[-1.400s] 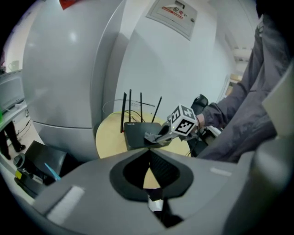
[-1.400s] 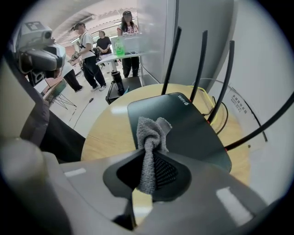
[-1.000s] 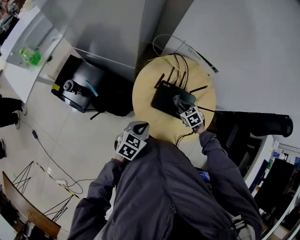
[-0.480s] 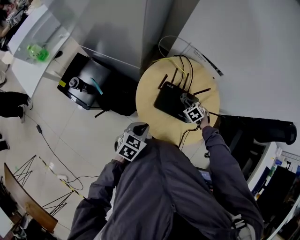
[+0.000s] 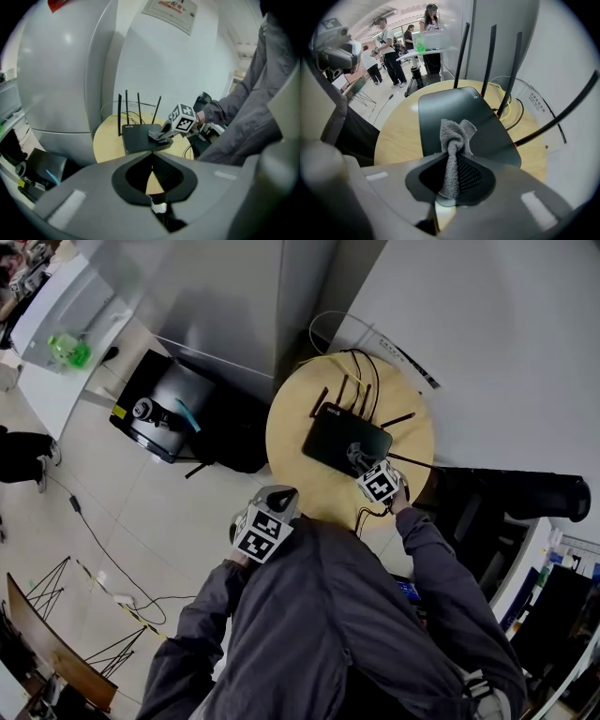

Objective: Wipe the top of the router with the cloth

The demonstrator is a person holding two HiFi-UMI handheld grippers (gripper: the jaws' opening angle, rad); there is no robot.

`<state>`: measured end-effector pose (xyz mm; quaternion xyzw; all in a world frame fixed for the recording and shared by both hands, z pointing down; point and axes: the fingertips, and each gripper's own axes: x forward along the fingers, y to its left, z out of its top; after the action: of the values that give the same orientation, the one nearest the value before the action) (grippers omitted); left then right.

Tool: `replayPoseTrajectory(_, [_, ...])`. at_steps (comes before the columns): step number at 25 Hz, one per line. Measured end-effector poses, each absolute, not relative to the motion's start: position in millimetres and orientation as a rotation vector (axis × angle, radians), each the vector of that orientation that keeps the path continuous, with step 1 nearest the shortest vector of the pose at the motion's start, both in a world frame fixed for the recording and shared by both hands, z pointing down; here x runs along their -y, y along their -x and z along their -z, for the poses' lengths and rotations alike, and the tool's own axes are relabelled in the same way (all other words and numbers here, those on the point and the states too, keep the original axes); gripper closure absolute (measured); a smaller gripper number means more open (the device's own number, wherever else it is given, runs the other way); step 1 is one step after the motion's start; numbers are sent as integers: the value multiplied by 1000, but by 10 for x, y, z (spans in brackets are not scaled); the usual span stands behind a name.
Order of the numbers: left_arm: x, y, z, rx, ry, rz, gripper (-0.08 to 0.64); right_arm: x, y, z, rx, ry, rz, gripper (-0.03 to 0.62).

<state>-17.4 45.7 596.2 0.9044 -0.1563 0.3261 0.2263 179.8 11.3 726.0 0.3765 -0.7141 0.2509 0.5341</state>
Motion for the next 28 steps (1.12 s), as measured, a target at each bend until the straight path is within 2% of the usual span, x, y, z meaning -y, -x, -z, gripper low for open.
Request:
replayPoseTrajectory(10, [-471,43,-5957,439,-2491,-890,560,-418,-1635,-7313,1787,-809,-708,560])
replayPoseTrajectory(20, [-499,-18,-5958,492,-2473,-932,560,273,-2720,-7201,1632,-1046,-625,558])
replayPoseTrajectory(28, [-529,-156,-5981,495,-2468,-974,560,-39,-2421,-7295,1652,-838,-496,565])
